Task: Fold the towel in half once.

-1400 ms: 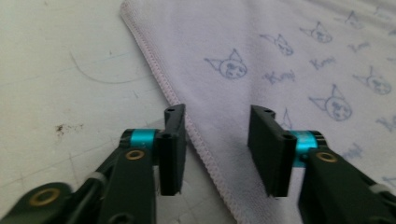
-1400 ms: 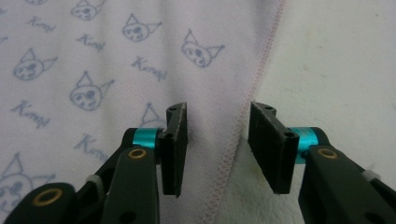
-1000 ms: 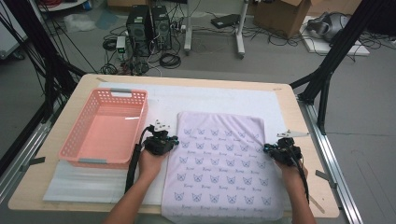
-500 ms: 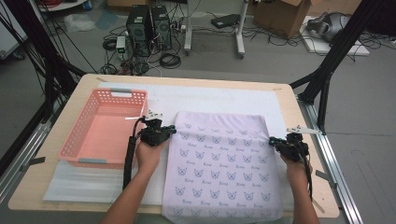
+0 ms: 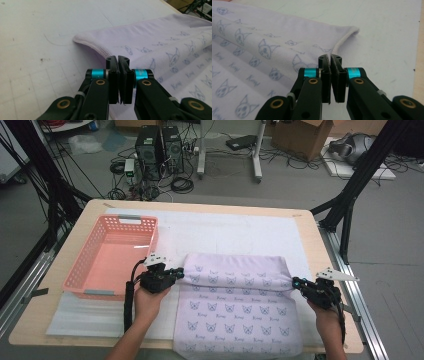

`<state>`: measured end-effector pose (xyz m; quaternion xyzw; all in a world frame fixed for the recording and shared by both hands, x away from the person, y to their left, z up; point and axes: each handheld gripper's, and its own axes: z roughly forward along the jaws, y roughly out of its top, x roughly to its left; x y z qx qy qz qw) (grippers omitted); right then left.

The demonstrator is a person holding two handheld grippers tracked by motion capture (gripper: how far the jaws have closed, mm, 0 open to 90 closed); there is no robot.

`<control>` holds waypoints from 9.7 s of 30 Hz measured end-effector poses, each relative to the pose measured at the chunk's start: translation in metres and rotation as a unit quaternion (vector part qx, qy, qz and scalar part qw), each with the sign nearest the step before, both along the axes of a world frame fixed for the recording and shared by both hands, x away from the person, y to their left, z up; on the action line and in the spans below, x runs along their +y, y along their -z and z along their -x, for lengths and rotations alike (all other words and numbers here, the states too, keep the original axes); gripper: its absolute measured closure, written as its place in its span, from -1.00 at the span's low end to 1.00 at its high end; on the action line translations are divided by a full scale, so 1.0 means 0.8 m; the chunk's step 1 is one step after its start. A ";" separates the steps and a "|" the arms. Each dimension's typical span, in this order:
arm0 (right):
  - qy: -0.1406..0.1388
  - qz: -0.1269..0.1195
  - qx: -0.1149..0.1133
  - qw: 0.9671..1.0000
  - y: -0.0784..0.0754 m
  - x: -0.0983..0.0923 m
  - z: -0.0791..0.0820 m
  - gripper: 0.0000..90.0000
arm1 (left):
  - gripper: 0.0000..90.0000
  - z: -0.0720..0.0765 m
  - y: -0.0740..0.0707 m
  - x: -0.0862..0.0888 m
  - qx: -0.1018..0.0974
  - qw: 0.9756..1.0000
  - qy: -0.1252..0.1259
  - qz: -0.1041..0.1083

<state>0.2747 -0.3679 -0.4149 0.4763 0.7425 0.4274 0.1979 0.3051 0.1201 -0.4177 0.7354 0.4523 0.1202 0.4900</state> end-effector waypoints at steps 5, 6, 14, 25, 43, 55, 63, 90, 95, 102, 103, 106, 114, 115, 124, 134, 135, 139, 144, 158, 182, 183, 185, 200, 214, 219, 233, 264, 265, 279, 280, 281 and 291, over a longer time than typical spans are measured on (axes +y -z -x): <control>-0.013 -0.001 -0.004 1.000 -0.001 0.001 0.022 0.94 | 0.93 0.024 0.007 0.007 -0.001 1.000 0.013 -0.001; -0.014 -0.001 -0.004 1.000 0.000 0.001 0.026 0.94 | 0.93 0.029 0.008 0.008 0.000 1.000 0.016 -0.002; -0.031 0.026 0.024 0.999 0.013 0.005 0.056 0.94 | 0.92 0.060 0.027 0.009 0.013 0.999 0.032 -0.008; -0.007 0.006 0.049 0.999 0.009 0.011 0.032 0.35 | 0.05 0.018 0.024 -0.008 0.033 0.999 0.020 -0.004; -0.017 0.015 0.017 1.000 -0.018 0.007 0.053 0.94 | 0.84 0.057 0.002 -0.003 -0.026 0.998 0.048 0.017; 0.009 0.013 0.071 0.997 0.010 0.003 0.076 0.15 | 0.02 0.078 0.028 0.006 0.025 0.999 0.046 0.002; 0.005 0.032 0.101 0.994 0.023 0.019 0.043 0.04 | -0.11 0.059 0.041 -0.001 0.062 0.997 0.043 -0.009; 0.002 -0.034 0.019 0.999 -0.007 0.004 -0.001 0.91 | 0.86 -0.011 -0.013 -0.002 0.032 0.999 0.022 0.031; 0.019 -0.044 0.004 0.999 -0.020 0.004 -0.031 0.91 | 0.86 -0.037 -0.030 -0.004 0.012 0.999 0.000 0.035; 0.037 -0.041 -0.024 0.998 -0.039 0.007 -0.066 0.90 | 0.85 -0.065 -0.036 -0.009 -0.006 0.999 -0.027 0.038; 0.039 -0.036 -0.022 0.998 -0.038 0.007 -0.070 0.90 | 0.85 -0.067 -0.032 -0.010 0.000 0.999 -0.025 0.031; 0.044 -0.025 0.005 0.999 -0.026 0.009 -0.082 0.90 | 0.85 -0.070 -0.017 -0.017 0.018 0.999 -0.024 0.014; 0.053 0.004 0.083 0.995 0.006 0.012 -0.092 0.60 | 0.70 -0.067 0.019 -0.021 0.043 0.998 -0.022 -0.029; 0.060 0.012 0.089 0.994 0.008 0.011 -0.093 0.46 | 0.53 -0.067 0.017 -0.020 0.037 0.998 -0.027 -0.030; 0.080 -0.029 0.059 0.995 -0.016 -0.004 -0.101 0.21 | 0.03 -0.089 0.004 -0.015 0.023 0.999 -0.041 0.014; 0.018 0.005 0.070 0.997 0.002 0.026 -0.126 0.82 | 0.85 -0.096 0.020 -0.037 0.038 0.999 -0.013 -0.030; 0.010 0.010 0.066 0.998 0.001 0.027 -0.125 0.93 | 0.87 -0.095 0.018 -0.037 0.032 0.999 -0.012 -0.026; 0.019 0.025 0.042 0.999 -0.010 0.027 -0.111 0.94 | 0.85 -0.083 0.007 -0.027 0.004 1.000 -0.011 0.000; 0.007 0.010 0.011 1.000 -0.022 0.018 -0.084 0.94 | 0.84 -0.059 0.003 -0.020 -0.023 1.000 -0.002 -0.007; -0.014 -0.005 -0.007 1.000 -0.009 0.014 0.008 0.94 | 0.83 0.027 0.023 0.001 -0.030 0.999 0.036 0.006; -0.015 0.032 0.038 0.999 0.023 0.024 0.013 0.95 | 0.92 0.026 0.034 -0.011 0.009 0.999 0.027 -0.025; -0.015 0.028 0.034 0.999 0.020 0.023 0.016 0.95 | 0.92 0.028 0.032 -0.009 0.006 0.999 0.028 -0.022; -0.018 0.023 0.030 0.999 0.014 0.021 0.024 0.95 | 0.92 0.036 0.026 -0.004 0.000 0.999 0.033 -0.014; -0.046 0.047 0.060 0.996 0.008 0.017 0.081 0.76 | 0.59 0.080 0.034 0.010 -0.002 0.998 0.069 -0.016; -0.098 0.068 0.044 0.992 0.010 0.054 -0.001 0.86 | 0.36 0.010 0.032 -0.015 0.001 0.996 0.086 -0.019; -0.099 0.090 0.060 0.989 0.029 0.072 -0.041 0.78 | 0.31 -0.015 0.033 -0.026 0.003 0.997 0.068 -0.047; 0.061 0.063 0.004 0.996 0.020 0.024 -0.052 0.33 | -0.05 -0.038 0.039 -0.021 0.004 0.999 0.000 -0.050; -0.011 0.027 0.063 0.998 0.038 0.023 -0.028 0.89 | 0.91 -0.037 0.040 -0.026 0.013 0.999 -0.013 -0.045; -0.009 0.026 0.058 0.998 0.037 0.022 -0.029 0.90 | 0.92 -0.038 0.037 -0.026 0.006 0.999 -0.018 -0.035; 0.027 0.019 -0.005 0.999 0.009 0.017 -0.072 0.90 | 0.92 -0.093 -0.003 -0.031 -0.021 0.998 -0.050 -0.018; 0.028 0.022 -0.007 0.999 0.008 0.017 -0.078 0.90 | 0.91 -0.098 -0.004 -0.031 -0.021 0.998 -0.052 -0.017; 0.029 0.022 -0.007 0.999 0.006 0.018 -0.084 0.90 | 0.91 -0.102 -0.006 -0.030 -0.024 0.998 -0.053 -0.016; 0.049 0.022 -0.016 0.998 -0.001 0.025 -0.143 0.89 | 0.91 -0.142 -0.004 -0.029 -0.030 0.997 -0.073 -0.004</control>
